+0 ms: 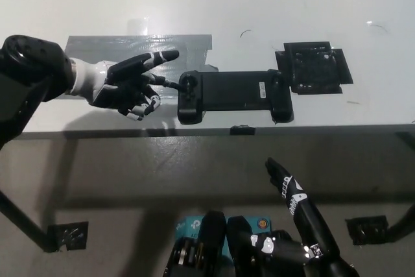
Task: A controller is being placed at the center of the desk near the left hand and the robot uses its left hand's index finger to press a button at the left area of the controller
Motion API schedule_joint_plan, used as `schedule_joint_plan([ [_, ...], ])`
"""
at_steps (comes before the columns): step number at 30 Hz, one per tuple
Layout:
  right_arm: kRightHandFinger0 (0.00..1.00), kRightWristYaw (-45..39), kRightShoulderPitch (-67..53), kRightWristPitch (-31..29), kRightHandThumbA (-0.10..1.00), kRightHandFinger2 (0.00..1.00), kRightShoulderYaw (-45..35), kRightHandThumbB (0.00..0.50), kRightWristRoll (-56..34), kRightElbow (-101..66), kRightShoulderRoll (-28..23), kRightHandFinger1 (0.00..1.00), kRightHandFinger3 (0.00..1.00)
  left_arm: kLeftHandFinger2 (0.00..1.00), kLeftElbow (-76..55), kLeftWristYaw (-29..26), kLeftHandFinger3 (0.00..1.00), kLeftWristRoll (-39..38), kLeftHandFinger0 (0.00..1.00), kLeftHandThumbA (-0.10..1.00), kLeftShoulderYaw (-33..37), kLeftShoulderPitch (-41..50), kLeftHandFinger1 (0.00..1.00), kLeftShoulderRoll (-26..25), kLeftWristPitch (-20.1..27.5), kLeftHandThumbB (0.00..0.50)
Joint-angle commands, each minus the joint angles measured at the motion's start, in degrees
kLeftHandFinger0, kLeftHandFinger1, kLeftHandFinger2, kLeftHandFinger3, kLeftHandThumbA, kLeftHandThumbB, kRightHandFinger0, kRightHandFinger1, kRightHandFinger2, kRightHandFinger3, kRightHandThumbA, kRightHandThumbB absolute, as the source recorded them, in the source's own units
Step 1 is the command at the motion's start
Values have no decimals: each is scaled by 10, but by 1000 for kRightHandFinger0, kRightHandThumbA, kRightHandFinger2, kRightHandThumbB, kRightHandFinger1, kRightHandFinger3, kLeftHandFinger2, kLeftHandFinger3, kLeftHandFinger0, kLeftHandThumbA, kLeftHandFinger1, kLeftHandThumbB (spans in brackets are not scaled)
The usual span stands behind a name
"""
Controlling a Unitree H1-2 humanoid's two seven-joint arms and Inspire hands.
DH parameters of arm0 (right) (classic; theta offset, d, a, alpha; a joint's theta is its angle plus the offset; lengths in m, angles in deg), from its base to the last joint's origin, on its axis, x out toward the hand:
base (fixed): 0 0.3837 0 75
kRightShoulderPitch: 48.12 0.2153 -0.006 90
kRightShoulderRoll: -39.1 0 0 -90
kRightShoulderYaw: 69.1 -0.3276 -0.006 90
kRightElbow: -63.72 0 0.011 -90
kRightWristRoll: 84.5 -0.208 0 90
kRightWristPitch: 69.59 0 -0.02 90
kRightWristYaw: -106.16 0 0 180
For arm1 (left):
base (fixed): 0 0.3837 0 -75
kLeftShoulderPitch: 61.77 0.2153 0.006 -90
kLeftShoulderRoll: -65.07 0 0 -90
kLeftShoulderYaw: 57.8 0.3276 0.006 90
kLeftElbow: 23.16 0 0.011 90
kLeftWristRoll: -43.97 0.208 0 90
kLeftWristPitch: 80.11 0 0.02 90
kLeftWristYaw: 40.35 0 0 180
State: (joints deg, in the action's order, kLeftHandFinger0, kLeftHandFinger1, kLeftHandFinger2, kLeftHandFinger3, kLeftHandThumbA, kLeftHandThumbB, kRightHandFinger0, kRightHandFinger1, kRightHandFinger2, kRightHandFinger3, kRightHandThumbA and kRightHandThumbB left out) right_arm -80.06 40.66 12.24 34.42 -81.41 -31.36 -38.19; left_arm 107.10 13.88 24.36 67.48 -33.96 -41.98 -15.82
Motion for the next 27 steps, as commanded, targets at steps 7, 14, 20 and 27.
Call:
schedule_joint_plan([
  [7,1000,-7,6,-23,952,1000,2,240,2,-15,4,1000,1000,307,4,-4,1000,-8,0,1000,-5,-34,2,-7,-12,413],
  [14,1000,-8,9,-20,954,1000,6,249,9,-13,5,1000,1000,316,11,-7,1000,-10,0,1000,-18,-19,0,-5,-12,416],
  [20,1000,-8,9,-15,937,1000,9,232,10,-18,7,1000,1000,292,6,-13,1000,18,0,1000,-25,-13,14,-2,-12,428],
  [27,1000,-6,10,-15,924,1000,6,231,8,-18,9,1000,1000,367,24,-32,1000,18,0,1000,-38,-15,79,14,-12,421],
])
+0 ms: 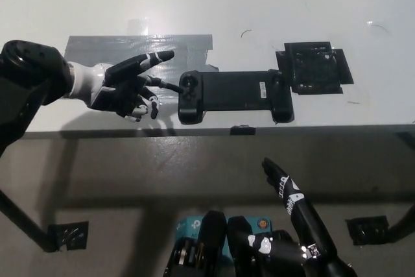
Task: A controller is being placed at the center of the desk near the left hand and the robot uses its left hand's index finger to press a button at the left area of the controller
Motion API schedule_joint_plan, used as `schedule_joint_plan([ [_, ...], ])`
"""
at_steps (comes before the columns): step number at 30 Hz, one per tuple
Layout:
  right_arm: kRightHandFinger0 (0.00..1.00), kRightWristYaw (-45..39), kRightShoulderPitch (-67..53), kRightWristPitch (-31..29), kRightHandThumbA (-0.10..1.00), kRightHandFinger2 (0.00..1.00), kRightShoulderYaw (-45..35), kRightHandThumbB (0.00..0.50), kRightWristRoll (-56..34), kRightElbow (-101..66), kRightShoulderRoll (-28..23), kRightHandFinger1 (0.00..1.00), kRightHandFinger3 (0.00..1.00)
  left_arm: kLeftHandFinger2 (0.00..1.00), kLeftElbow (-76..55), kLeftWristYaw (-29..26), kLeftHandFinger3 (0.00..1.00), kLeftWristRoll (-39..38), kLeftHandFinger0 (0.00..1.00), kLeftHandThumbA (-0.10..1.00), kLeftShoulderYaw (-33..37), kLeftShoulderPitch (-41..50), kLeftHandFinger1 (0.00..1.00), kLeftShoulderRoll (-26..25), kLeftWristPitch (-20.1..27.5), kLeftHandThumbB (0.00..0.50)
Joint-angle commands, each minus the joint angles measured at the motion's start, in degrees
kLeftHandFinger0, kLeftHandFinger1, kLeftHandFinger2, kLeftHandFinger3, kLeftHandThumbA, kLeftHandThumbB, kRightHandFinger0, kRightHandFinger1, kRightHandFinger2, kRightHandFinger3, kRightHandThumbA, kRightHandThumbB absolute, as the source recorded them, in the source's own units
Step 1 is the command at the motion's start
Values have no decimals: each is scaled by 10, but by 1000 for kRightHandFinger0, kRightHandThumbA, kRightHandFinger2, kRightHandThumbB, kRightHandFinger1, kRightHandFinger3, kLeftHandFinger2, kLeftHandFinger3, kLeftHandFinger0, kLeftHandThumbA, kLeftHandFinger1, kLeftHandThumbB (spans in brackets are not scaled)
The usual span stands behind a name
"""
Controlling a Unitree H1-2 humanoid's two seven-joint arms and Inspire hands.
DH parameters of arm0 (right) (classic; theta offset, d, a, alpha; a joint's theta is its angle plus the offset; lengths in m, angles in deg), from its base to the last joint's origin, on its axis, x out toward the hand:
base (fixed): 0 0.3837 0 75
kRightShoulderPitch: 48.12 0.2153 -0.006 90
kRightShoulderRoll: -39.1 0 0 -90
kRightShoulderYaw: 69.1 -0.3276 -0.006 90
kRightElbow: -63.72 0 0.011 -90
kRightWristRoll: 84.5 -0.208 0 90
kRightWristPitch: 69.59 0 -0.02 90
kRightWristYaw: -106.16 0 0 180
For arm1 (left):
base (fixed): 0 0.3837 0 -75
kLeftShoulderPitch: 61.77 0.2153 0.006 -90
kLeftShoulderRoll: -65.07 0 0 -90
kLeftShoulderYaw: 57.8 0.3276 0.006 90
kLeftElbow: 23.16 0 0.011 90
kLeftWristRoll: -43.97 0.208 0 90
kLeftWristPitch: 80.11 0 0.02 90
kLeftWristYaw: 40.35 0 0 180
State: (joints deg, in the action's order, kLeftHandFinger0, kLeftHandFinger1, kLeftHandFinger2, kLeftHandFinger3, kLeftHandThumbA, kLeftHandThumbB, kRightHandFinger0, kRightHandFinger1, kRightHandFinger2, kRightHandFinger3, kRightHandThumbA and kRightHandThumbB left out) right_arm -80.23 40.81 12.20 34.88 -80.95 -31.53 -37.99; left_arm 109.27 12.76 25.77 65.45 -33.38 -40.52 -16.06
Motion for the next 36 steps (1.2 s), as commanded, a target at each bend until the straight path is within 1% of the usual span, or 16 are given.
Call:
schedule_joint_plan([
  [1,1000,-4,10,-15,925,1000,1,239,2,-15,7,1000,1000,405,2,-27,1000,4,0,1000,-21,-20,111,1,-10,420],
  [3,1000,-5,14,-16,928,1000,1,241,3,-13,7,1000,1000,429,2,-33,1000,5,0,1000,-26,-19,126,4,-10,417],
  [8,1000,-5,20,-12,926,1000,-1,237,4,-15,5,1000,1000,420,12,-41,1000,9,0,1000,-33,-23,91,16,-10,418],
  [9,1000,-4,20,-11,921,1000,-2,247,3,-15,5,1000,1000,442,6,-42,1000,18,0,1000,-29,-22,104,18,-10,421],
  [11,1000,-3,20,-11,922,1000,-2,251,5,-15,6,1000,1000,433,4,-44,1000,26,0,1000,-26,-22,84,22,-10,415],
  [15,1000,-3,25,-13,926,1000,-1,238,9,-13,6,1000,1000,461,7,-35,1000,42,0,1000,-27,-25,101,25,-10,425],
  [18,1000,-3,23,-8,928,1000,-1,239,10,-16,5,1000,1000,438,13,-38,1000,38,0,1000,-31,-23,73,28,-10,413],
  [21,1000,-4,26,-10,928,1000,-3,240,8,-15,5,1000,1000,505,12,-36,1000,42,0,1000,-35,-22,112,28,-10,405],
  [22,1000,-5,26,-12,926,1000,-3,239,8,-14,5,1000,1000,529,13,-37,1000,42,0,1000,-37,-21,134,29,-10,405],
  [23,1000,-5,24,-11,926,1000,-2,240,8,-15,5,1000,1000,577,9,-40,1000,44,3,1000,-39,-18,188,28,-10,402],
  [24,1000,-3,28,-14,926,1000,-3,240,9,-12,6,1000,1000,605,12,-39,1000,45,11,1000,-42,-18,214,28,-10,406],
  [25,1000,-3,28,-13,927,1000,-3,240,10,-12,6,1000,1000,613,11,-40,1000,47,20,1000,-42,-18,225,27,-10,412],
  [29,1000,-4,28,-6,930,1000,-1,240,13,-19,5,1000,1000,598,6,-39,1000,48,2,1000,-41,-13,209,25,-10,407],
  [31,1000,-4,28,-6,932,1000,-1,241,13,-18,5,1000,1000,602,-3,-41,1000,56,17,1000,-42,-9,217,24,-10,400],
  [34,1000,-4,29,-6,928,1000,-2,239,11,-17,6,1000,1000,597,-8,-40,1000,60,36,1000,-45,-5,226,23,-10,404],
  [36,1000,-4,29,-7,922,1000,-2,236,8,-17,7,1000,1000,546,-5,-44,1000,55,13,1000,-48,-4,204,23,-10,400],
])
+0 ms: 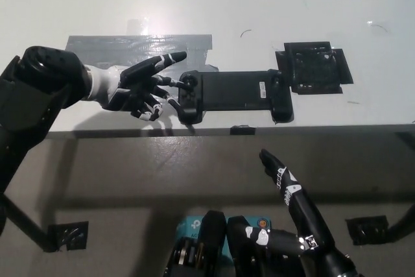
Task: A controller is being placed at the center of the desk near the left hand and the robot uses its left hand's index finger to press a button at the left area of the controller
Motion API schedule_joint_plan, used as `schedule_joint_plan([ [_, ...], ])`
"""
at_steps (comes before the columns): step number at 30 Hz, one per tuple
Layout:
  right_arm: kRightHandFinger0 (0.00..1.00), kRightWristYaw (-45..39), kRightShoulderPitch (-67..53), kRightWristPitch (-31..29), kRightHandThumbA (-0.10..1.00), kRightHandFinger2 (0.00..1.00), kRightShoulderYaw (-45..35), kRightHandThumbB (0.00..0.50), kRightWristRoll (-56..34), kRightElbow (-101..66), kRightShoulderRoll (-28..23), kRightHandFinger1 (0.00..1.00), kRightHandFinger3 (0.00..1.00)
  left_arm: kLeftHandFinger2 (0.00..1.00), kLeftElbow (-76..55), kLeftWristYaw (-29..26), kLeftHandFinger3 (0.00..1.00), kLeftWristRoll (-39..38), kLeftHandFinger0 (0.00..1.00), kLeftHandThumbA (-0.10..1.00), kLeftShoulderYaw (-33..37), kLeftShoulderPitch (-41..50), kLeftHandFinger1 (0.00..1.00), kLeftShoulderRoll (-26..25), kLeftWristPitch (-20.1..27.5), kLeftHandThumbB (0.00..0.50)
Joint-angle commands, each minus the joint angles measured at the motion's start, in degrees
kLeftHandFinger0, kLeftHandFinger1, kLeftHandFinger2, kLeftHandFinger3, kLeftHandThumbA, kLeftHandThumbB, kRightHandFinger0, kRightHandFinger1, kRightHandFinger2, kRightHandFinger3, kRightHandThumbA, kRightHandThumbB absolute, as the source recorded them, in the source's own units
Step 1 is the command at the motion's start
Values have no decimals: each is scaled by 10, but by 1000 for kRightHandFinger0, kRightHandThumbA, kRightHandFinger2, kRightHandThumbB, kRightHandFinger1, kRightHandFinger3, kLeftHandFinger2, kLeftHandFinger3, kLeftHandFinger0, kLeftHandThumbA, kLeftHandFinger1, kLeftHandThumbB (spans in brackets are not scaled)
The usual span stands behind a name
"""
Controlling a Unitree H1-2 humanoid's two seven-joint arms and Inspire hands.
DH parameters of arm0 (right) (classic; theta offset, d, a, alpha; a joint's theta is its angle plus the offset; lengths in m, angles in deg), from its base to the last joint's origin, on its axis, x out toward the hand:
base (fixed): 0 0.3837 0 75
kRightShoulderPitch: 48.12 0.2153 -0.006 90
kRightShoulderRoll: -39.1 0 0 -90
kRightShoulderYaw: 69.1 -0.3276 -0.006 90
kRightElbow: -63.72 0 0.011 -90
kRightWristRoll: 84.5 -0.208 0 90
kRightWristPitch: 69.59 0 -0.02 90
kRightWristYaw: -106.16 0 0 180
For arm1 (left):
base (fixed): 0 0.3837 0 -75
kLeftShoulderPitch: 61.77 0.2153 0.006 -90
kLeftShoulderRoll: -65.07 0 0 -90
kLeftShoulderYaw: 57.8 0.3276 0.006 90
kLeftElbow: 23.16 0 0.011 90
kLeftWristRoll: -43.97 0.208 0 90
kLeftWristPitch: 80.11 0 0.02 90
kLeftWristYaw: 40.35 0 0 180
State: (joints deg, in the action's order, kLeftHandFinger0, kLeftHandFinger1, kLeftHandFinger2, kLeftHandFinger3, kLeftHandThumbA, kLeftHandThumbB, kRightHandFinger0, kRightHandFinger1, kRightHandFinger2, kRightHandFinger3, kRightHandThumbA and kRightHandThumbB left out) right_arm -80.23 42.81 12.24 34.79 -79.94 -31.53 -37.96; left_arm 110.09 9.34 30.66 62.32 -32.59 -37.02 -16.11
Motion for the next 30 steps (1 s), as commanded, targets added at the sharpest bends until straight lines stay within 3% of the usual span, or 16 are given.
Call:
schedule_joint_plan([
  [1,1000,-5,9,-6,922,1000,-1,238,-1,-16,6,1000,1000,525,-13,-10,1000,8,6,1000,-17,-12,191,-12,-9,399],
  [5,1000,-4,12,-9,923,1000,-1,243,0,-14,7,1000,1000,463,-18,-6,1000,17,0,1000,-17,-11,148,-14,-9,399],
  [9,1000,-5,13,-5,926,1000,0,239,1,-15,6,1000,1000,460,-20,0,1000,24,33,1000,-16,-8,150,-13,-9,413],
  [15,1000,-5,16,-8,931,1000,1,232,5,-14,6,1000,1000,437,-3,16,1000,25,0,1000,-8,-9,139,-6,-9,413],
  [18,1000,-6,14,-6,926,1000,0,235,-1,-16,7,1000,1000,348,-5,21,1000,30,0,1000,-4,-4,73,-4,-9,407],
  [22,1000,-6,14,-6,929,1000,1,235,1,-16,6,1000,1000,313,-3,21,1000,40,0,1000,0,1,48,-1,-9,413],
  [27,1000,-6,20,-4,924,1000,0,235,0,-16,8,1000,1000,467,-5,30,1000,55,10,1000,3,6,153,0,-9,434],
  [30,1000,-6,22,-5,920,1000,0,233,1,-14,9,1000,1000,575,-12,28,1000,61,106,1000,6,11,284,-3,-9,433],
])
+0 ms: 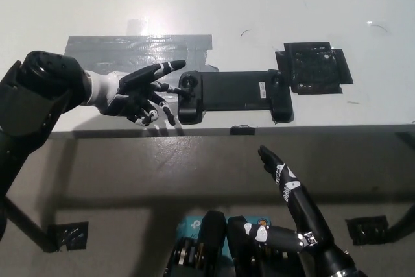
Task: A controller is being placed at the center of the desk near the left hand and the robot uses its left hand's index finger to press a button at the left area of the controller
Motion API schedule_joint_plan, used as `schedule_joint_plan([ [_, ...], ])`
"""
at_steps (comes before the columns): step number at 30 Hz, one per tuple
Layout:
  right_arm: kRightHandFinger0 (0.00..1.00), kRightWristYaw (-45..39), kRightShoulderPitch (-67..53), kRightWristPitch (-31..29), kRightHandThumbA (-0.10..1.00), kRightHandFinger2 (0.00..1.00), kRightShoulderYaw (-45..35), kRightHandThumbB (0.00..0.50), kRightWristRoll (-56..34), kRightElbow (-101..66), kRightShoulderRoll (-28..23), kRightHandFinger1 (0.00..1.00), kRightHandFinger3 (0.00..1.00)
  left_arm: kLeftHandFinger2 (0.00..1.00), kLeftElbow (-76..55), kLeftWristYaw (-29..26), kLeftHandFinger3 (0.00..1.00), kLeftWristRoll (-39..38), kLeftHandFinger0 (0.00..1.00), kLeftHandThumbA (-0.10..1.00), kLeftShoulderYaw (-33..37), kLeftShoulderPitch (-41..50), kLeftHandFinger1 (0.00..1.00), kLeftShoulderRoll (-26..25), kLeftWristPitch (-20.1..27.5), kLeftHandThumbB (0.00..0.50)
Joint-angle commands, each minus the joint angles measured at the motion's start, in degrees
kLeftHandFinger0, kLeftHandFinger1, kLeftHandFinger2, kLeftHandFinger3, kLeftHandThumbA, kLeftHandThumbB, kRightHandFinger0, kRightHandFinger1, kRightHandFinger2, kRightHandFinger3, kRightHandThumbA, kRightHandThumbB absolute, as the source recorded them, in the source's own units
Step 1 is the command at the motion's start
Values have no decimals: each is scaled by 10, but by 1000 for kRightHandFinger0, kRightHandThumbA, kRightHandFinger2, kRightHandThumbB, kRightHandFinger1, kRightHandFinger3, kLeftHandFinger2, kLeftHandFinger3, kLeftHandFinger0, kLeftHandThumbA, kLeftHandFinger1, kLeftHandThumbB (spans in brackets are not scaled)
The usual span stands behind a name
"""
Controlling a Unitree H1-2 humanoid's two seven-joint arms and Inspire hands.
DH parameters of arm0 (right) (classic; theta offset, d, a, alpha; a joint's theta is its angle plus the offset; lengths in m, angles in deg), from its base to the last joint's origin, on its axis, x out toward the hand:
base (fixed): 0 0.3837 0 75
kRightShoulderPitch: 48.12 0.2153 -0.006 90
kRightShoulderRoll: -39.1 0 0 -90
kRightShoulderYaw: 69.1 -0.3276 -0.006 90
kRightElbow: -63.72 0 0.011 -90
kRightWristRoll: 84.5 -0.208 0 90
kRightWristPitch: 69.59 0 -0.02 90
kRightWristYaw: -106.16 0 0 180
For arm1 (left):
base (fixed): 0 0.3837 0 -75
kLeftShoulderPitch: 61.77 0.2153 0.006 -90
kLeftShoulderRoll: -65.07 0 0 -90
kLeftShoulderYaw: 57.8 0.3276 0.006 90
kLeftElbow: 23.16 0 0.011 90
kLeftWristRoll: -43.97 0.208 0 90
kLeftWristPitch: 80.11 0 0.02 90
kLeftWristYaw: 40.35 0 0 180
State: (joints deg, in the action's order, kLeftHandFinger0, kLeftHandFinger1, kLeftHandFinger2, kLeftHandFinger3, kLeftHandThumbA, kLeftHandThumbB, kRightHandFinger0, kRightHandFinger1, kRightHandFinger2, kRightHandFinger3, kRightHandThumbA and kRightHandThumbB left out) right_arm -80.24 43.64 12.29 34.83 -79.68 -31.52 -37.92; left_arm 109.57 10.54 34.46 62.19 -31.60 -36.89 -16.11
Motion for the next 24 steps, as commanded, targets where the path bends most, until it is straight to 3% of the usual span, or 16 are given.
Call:
schedule_joint_plan([
  [1,1000,-6,12,-6,919,1000,1,232,-2,-15,8,1000,1000,613,-9,15,1000,26,148,1000,8,5,326,-4,-9,437],
  [4,1000,-6,13,-5,919,1000,1,231,-1,-14,7,1000,1000,632,-18,9,1000,44,218,1000,13,11,366,-4,-9,444],
  [6,1000,-4,13,-10,915,1000,1,230,-1,-12,9,1000,1000,628,-14,11,1000,52,161,1000,18,14,354,-1,-9,439],
  [8,1000,-4,18,-7,919,1000,1,233,1,-10,10,1000,1000,613,-14,11,1000,70,119,1000,31,13,324,1,-9,470],
  [11,1000,-5,13,-4,921,1000,1,238,2,-14,8,1000,1000,581,-11,22,1000,84,55,1000,49,20,264,6,-9,456],
  [13,1000,-6,15,-3,928,1000,1,243,2,-13,8,1000,1000,559,-12,26,1000,88,75,1000,57,26,239,7,-9,450],
  [14,1000,-6,16,-3,926,1000,2,241,0,-12,9,1000,1000,525,-12,27,1000,91,66,1000,61,32,208,8,-9,479],
  [19,1000,-6,19,-3,920,1000,2,245,1,-9,11,1000,1000,549,-21,29,1000,118,157,1000,88,52,271,8,-9,472],
  [20,1000,-6,18,-3,920,1000,2,243,1,-10,11,1000,1000,561,-23,29,1000,121,140,1000,93,56,273,10,-9,473],
  [22,1000,-6,18,-2,920,1000,2,238,0,-11,10,1000,1000,596,-22,27,1000,125,6,1000,95,61,266,12,-9,479],
  [24,1000,-7,19,-3,911,1000,2,232,-4,-10,11,1000,1000,561,-25,30,1000,125,0,1000,94,61,238,11,-9,491],
])
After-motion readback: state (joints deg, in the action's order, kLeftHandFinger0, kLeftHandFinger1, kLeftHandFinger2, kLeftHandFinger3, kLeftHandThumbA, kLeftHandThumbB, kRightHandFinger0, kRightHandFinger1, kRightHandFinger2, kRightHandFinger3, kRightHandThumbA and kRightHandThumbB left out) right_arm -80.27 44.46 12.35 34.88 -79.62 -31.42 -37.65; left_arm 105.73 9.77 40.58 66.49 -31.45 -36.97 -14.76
